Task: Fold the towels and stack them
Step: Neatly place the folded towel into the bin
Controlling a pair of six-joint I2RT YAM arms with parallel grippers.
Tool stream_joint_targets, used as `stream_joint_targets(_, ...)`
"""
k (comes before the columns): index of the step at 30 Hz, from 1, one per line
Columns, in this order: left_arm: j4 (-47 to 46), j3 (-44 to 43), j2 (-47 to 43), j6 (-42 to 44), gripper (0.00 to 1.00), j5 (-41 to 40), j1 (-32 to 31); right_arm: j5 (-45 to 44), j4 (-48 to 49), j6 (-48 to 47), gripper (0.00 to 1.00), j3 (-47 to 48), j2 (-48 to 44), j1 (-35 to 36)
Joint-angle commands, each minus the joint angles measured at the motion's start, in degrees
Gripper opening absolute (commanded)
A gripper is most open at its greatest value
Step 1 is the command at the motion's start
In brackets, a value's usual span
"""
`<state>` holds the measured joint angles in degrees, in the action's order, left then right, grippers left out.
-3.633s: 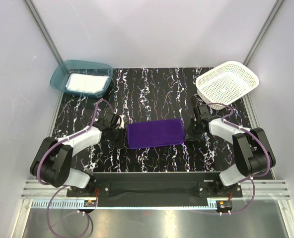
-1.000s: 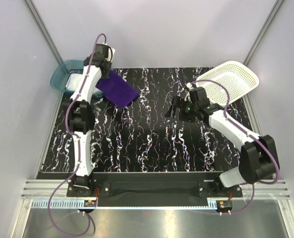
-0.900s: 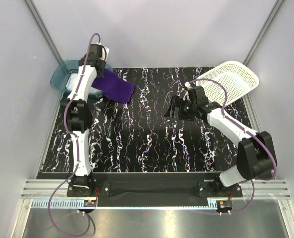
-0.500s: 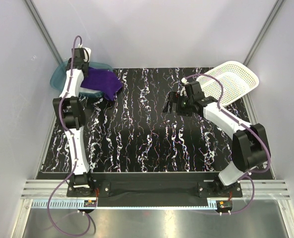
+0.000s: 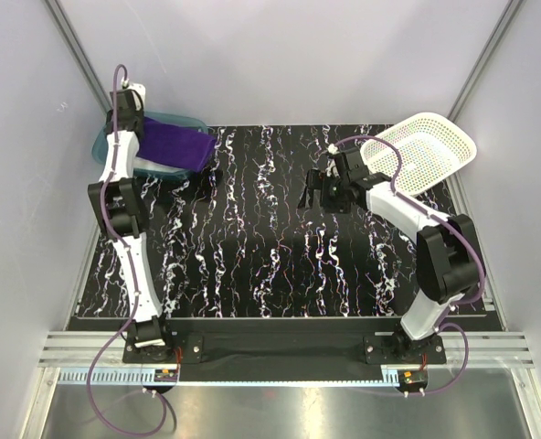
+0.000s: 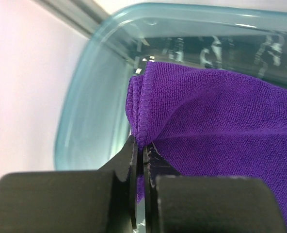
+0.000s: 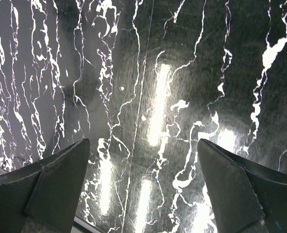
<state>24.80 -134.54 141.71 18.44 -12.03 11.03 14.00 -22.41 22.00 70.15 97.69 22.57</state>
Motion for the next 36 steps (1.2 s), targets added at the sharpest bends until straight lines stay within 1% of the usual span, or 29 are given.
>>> stream_joint_targets(1, -6.2, -2.4, -0.3, -0.4, 0.0, 0.2, 1.8, -0.9, 0.6, -1.3, 1.0, 3.2, 1.4, 0.2)
stream_joint_targets(6, -7.3, 0.1, -0.2, -0.2, 0.0, 0.3, 3.1, -0.6, 0.3, -1.4, 1.0, 3.9, 2.2, 0.2)
stream_joint_targets(10, -7.8, 0.1, 0.6, -0.1, 0.0, 0.9, 4.2, -0.9, 0.4, -1.4, 1.0, 3.8, 2.2, 0.2)
stream_joint_targets(11, -8.4, 0.3, 0.8, -0.4, 0.05, 1.0, 4.3, -0.9, 0.4, -1.5, 1.0, 3.9, 2.5, 0.2)
stream_joint_targets(12, -9.6, 1.0, 0.8, -0.3, 0.27, 1.0, 4.4, -0.9, 0.4, -1.4, 1.0, 4.1, 2.7, 0.1)
stream_joint_targets(14, -9.7, 1.5, 0.4, -1.0, 0.51, -0.5, 4.2, -0.6, 0.3, -1.2, 1.0, 4.4, 3.0, 0.2)
stream_joint_targets(15, -9.8, 2.0, -0.9, -1.6, 0.68, -0.6, 4.1, -0.6, -0.1, -0.9, 1.0, 4.8, 3.0, 0.2)
stream_joint_targets(17, -9.3, 4.2, -3.1, -3.9, 0.77, 0.2, 3.7, -0.5, -0.7, -0.6, 1.0, 5.0, 2.9, 0.2)
stream_joint_targets(18, -9.0, 5.2, -4.3, -4.8, 0.83, 0.4, 3.6, -0.6, -0.7, -0.5, 1.0, 5.0, 2.6, 0.2)
stream_joint_targets(19, -9.0, 6.3, -7.6, -6.0, 0.96, 0.5, 3.0, -1.2, -1.0, -0.5, 1.0, 4.8, 1.7, 0.1)
stream_joint_targets(20, -8.8, 8.8, -9.2, -7.4, 0.99, 1.0, 2.6, -1.8, -1.4, -0.4, 1.0, 4.7, 1.3, 0.3)
stream_joint_targets(22, -7.6, 11.2, -12.8, -11.3, 0.99, 1.3, 1.0, -4.0, -2.7, -0.6, 1.0, 4.8, -0.7, 0.2)
stream_joint_targets(23, -7.3, 14.4, -17.0, -12.5, 0.99, 1.6, 0.2, -4.6, -3.4, -0.7, 1.0, 4.9, -1.7, 0.2)
stream_joint_targets(24, -6.2, 16.0, -19.0, -15.1, 0.99, 2.3, -0.6, -5.5, -4.0, -0.6, 1.0, 5.0, -2.7, 0.2)
stream_joint_targets(25, -5.6, 18.0, -21.0, -15.5, 0.99, 3.8, -2.3, -7.2, -5.3, -0.3, 1.0, 5.0, -4.9, 0.2)
stream_joint_targets(26, -4.9, 19.7, -25.4, -16.1, 0.99, 5.7, -3.4, -8.2, -6.1, -0.1, 1.0, 5.0, -6.0, 0.2)
stream_joint_targets(27, -2.8, 22.4, -27.4, -17.4, 0.99, 6.5, -4.4, -9.0, -6.8, 0.4, 1.0, 4.9, -7.3, 0.2)
stream_joint_targets(28, -1.6, 23.9, -30.0, -18.0, 0.99, 7.4, -6.9, -10.1, -8.1, 0.5, 1.0, 4.9, -10.1, 0.2)
stream_joint_targets(29, -0.5, 25.5, -32.3, -18.3, 0.99, 10.2, -8.1, -10.7, -8.8, 0.8, 1.0, 5.0, -11.5, 0.2)
stream_joint_targets(30, 1.2, 29.6, -37.6, -20.2, 0.99, 11.7, -9.4, -11.3, -9.7, 1.4, 1.0, 5.4, -12.9, 0.2)
stream_joint_targets(31, 2.0, 31.8, -40.2, -21.1, 0.99, 13.5, -12.2, -11.5, -11.5, 1.5, 1.0, 5.9, -15.9, 0.2)
stream_joint_targets(32, 2.7, 34.4, -43.0, -21.5, 0.99, 16.7, -13.6, -11.5, -12.5, 1.6, 1.0, 6.4, -17.3, 0.2)
stream_joint_targets(33, 4.5, 36.7, -49.0, -23.7, 0.99, 18.0, -14.9, -11.3, -13.1, 1.7, 1.0, 7.3, -18.7, 0.2)
stream_joint_targets(34, 4.8, 41.5, -51.9, -24.2, 0.99, 20.0, -17.3, -11.2, -14.2, 1.7, 1.0, 7.7, -21.7, 0.2)
stream_joint_targets(35, 5.4, 43.8, -55.4, -25.5, 0.99, 21.9, -18.7, -11.1, -14.8, 2.0, 1.0, 8.1, -23.4, 0.2)
stream_joint_targets(36, 4.9, 46.4, -61.3, -26.0, 0.99, 22.4, -21.4, -11.0, -15.1, 2.2, 1.0, 8.1, -25.1, 0.2)
